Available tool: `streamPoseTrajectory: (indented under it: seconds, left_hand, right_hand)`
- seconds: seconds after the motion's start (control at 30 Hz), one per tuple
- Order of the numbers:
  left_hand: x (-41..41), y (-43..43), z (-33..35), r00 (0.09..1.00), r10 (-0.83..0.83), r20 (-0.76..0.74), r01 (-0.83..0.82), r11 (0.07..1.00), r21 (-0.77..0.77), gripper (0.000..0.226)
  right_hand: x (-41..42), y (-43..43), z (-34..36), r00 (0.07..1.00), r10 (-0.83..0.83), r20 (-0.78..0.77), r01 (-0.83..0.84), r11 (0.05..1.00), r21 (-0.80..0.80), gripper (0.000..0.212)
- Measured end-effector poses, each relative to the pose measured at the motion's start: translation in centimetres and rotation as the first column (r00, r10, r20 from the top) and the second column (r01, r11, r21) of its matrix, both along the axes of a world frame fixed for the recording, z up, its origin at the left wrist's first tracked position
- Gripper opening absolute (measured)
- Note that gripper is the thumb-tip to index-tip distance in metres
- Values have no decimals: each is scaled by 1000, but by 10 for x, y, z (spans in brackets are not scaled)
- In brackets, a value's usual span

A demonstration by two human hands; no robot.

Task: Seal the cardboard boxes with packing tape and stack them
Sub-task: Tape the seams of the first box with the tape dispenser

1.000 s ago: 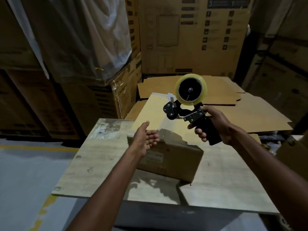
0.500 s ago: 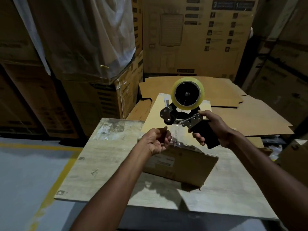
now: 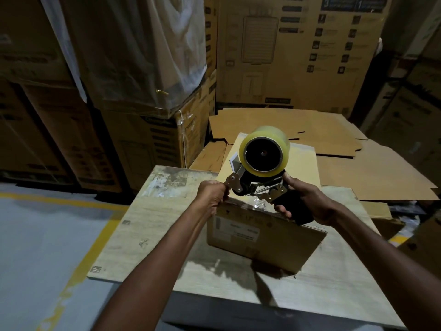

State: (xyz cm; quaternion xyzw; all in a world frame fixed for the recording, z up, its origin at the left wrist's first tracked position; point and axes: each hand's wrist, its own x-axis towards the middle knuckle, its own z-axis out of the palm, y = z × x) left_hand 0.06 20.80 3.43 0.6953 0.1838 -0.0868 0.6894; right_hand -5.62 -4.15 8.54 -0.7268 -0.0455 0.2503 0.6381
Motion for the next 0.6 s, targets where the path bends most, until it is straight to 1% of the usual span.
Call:
streamPoseTrajectory:
  seconds: [0.1, 0.2, 0.3, 0.37, 0.47, 0.6]
  left_hand:
    - [12, 28, -11, 998, 63, 5, -63, 998, 17, 11]
    - [20, 60, -21, 999, 43, 26, -45, 998, 42, 14]
    - [23, 66, -32, 997, 9, 72, -17, 993, 120, 17]
    - [23, 67, -40, 996, -19, 89, 5, 987, 159, 19]
    - [25, 73, -50, 991, -81, 111, 60, 982, 181, 22]
    - [32, 79, -56, 982, -140, 124, 115, 975, 191, 23]
  right_hand:
    - [-2, -4, -1, 1000, -23, -13, 23, 1000, -3, 51]
    - [-2, -13, -3, 999, -49, -21, 48, 997, -57, 51]
    - [-5, -11, -9, 998, -60, -16, 57, 991, -122, 52]
    - [-8, -7, -13, 998, -59, -17, 55, 982, -179, 48]
    - [-9, -1, -14, 998, -52, -29, 45, 982, -183, 48]
    - [-6, 5, -14, 998, -61, 20, 64, 970, -235, 51]
